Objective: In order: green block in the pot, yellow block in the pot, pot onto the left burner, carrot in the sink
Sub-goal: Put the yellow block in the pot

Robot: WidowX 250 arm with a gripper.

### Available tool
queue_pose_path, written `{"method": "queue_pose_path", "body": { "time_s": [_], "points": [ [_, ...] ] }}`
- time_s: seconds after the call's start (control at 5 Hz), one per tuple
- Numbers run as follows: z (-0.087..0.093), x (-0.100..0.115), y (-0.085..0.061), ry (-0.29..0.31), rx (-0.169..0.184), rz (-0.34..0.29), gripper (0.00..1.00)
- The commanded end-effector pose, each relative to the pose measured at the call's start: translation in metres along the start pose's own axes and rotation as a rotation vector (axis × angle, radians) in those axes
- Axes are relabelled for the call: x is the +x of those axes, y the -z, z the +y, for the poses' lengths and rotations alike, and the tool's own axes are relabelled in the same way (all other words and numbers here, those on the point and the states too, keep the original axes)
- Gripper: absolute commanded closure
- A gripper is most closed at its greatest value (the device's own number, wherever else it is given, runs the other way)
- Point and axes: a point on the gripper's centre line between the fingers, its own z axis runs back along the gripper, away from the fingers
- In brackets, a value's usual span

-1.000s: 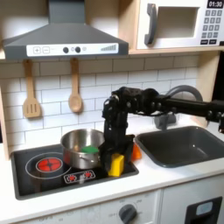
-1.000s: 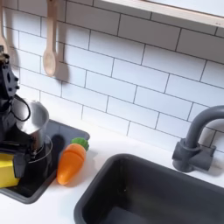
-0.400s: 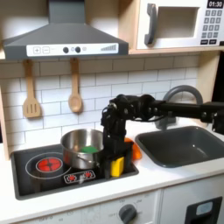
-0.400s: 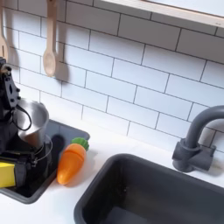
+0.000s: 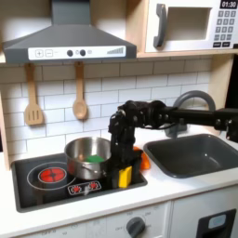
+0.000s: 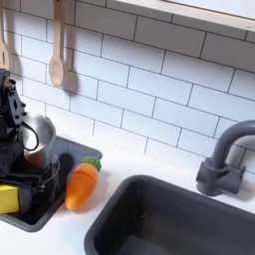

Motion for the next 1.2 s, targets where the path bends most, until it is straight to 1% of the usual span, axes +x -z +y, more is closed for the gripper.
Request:
{"method": "queue_pose_path", "body": {
  "time_s": [0.0, 0.2, 0.4, 0.6, 1.0],
  "points": [
    [-0.004, 0.003, -0.005, 0.003, -0.013, -0.020, 1.00],
    [-0.008, 0.004, -0.007, 0.007, -0.027, -0.021, 1.00],
    [-0.013, 0.003, -0.015, 0.011, -0.038, -0.023, 1.00],
    [-0.027, 0.001, -0.017, 0.044, -0.054, -0.013, 1.00],
    [-0.027, 0.010, -0.045, 0.029, -0.062, -0.067, 1.00]
  ]
}}
